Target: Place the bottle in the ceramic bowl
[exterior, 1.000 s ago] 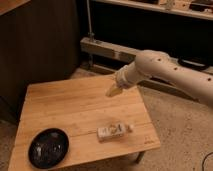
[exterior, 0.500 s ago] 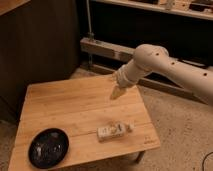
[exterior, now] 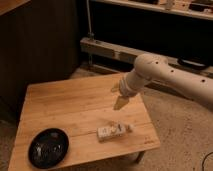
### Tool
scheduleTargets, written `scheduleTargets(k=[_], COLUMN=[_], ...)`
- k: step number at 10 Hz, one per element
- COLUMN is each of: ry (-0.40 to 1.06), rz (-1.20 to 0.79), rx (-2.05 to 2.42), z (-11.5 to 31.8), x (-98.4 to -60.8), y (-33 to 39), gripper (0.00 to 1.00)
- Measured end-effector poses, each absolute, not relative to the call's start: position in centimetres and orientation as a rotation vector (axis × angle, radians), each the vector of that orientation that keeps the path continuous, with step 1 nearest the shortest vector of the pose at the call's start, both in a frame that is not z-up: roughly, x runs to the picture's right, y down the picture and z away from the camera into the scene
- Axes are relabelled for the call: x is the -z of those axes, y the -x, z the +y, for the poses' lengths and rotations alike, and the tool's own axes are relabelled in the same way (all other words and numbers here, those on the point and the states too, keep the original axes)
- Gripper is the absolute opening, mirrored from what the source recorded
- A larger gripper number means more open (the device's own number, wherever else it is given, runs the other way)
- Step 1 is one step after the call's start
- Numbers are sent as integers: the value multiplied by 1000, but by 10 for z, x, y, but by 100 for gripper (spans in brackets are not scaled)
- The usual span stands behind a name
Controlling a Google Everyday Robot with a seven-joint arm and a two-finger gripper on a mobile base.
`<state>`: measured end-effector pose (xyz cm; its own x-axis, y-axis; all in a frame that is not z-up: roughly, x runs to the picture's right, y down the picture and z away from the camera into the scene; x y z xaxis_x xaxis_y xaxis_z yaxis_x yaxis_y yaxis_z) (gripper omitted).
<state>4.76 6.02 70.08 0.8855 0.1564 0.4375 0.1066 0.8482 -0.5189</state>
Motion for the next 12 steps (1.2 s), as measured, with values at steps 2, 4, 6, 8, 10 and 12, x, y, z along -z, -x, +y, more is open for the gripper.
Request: scheduleTargets(k=[2, 4, 6, 8, 10, 12], ry=[559, 558, 562, 574, 573, 572], rz=[-481, -478, -449, -402, -394, -395], rx=[-25, -25, -31, -45, -47, -44], z=[92, 121, 132, 136, 135, 135], x=[-714, -717, -723, -733, -734, -734], y=[-48, -49, -53, -50, -52, -51], gripper=[65, 65, 65, 65, 65, 65])
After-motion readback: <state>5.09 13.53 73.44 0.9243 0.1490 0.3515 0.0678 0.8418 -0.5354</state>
